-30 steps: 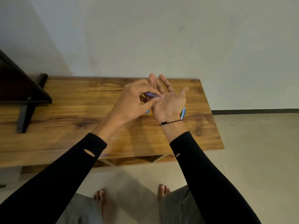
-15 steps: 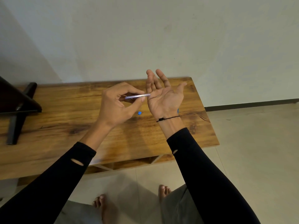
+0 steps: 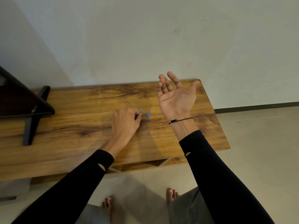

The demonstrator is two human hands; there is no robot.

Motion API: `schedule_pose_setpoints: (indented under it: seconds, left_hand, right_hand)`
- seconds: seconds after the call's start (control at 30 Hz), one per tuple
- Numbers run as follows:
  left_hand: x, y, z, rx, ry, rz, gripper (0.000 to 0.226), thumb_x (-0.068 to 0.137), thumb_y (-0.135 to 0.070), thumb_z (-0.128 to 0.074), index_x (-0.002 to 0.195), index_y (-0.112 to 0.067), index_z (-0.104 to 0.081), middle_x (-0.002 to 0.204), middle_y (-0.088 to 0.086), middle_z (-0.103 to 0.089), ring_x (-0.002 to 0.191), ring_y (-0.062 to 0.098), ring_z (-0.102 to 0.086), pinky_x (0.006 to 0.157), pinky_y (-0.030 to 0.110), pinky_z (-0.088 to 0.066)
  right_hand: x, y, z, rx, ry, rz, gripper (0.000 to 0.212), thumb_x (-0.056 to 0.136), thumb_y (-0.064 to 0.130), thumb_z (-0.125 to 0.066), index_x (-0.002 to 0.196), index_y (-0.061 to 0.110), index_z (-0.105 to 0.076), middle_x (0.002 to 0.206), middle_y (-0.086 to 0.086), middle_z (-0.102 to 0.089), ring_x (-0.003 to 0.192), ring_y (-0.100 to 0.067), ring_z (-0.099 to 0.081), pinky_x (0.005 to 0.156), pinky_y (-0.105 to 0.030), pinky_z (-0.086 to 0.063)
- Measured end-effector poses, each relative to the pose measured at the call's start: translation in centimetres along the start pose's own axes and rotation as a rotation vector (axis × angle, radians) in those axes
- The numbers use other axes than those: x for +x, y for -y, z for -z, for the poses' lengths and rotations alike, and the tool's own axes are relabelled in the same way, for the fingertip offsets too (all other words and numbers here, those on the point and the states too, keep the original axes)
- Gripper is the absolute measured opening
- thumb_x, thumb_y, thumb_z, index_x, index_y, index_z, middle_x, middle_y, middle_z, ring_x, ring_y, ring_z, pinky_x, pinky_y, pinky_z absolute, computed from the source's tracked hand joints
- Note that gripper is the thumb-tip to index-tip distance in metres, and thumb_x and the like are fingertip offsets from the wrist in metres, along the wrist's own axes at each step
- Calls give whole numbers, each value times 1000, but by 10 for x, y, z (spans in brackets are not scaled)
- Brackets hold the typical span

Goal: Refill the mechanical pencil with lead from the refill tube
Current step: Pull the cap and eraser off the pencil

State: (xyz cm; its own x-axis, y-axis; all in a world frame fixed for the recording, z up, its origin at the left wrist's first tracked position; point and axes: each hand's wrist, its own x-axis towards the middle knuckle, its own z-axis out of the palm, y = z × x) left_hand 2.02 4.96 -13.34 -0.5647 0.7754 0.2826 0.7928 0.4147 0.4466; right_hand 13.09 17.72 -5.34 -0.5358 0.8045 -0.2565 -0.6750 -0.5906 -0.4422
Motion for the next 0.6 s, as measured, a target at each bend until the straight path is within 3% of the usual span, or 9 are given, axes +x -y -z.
schedule_pose_setpoints:
  seconds: [0.1, 0.17, 0.27, 0.37, 0.47, 0.6]
  left_hand:
    - [1, -2, 1, 33, 16, -3, 17, 99, -33, -76, 112, -28, -86, 102, -2, -85, 88, 23, -78, 67, 29, -46]
    - [5, -6, 8, -42, 7, 34, 15, 97, -32, -77, 109, -27, -85, 98, -4, -85, 87, 18, -79, 68, 28, -51]
    - [18, -22, 28, -467, -52, 79, 10, 89, -25, -82, 98, -29, -84, 83, -15, -81, 72, 2, -76, 65, 21, -60]
    - [22, -44, 41, -731, -124, -41, 14, 86, -20, -85, 98, -27, -84, 85, -14, -82, 75, 5, -78, 66, 12, -57]
    - [15, -57, 41, -703, -82, -107, 19, 85, -21, -90, 104, -19, -86, 89, -10, -81, 78, 11, -79, 65, 18, -62]
    - [21, -58, 41, -592, 6, -32, 14, 85, -26, -91, 98, -21, -88, 88, -8, -81, 75, 9, -77, 73, 31, -66]
  right_hand:
    - [-1, 0, -2, -16, 3, 0, 91, 99, 77, -29, 128, -3, -61, 112, -29, -69, 95, -34, -70, 80, -40, -62]
    - [-2, 0, -3, -19, 9, -1, 91, 99, 77, -29, 130, -3, -60, 113, -30, -69, 98, -36, -71, 84, -42, -62]
    - [-4, 0, -4, -35, 33, 9, 93, 99, 78, -29, 135, -3, -57, 118, -32, -68, 104, -38, -71, 93, -45, -59]
    - [-7, -2, -6, -55, 68, 11, 99, 99, 78, -28, 146, -6, -49, 130, -37, -63, 118, -43, -66, 106, -51, -53]
    - [-9, -4, -6, -132, 96, 31, 98, 100, 78, -23, 151, -4, -43, 141, -39, -58, 132, -48, -61, 116, -58, -45]
    - [-8, -7, -4, -347, 127, 53, 90, 104, 72, -11, 155, 5, -40, 145, -34, -59, 139, -43, -56, 120, -61, -39]
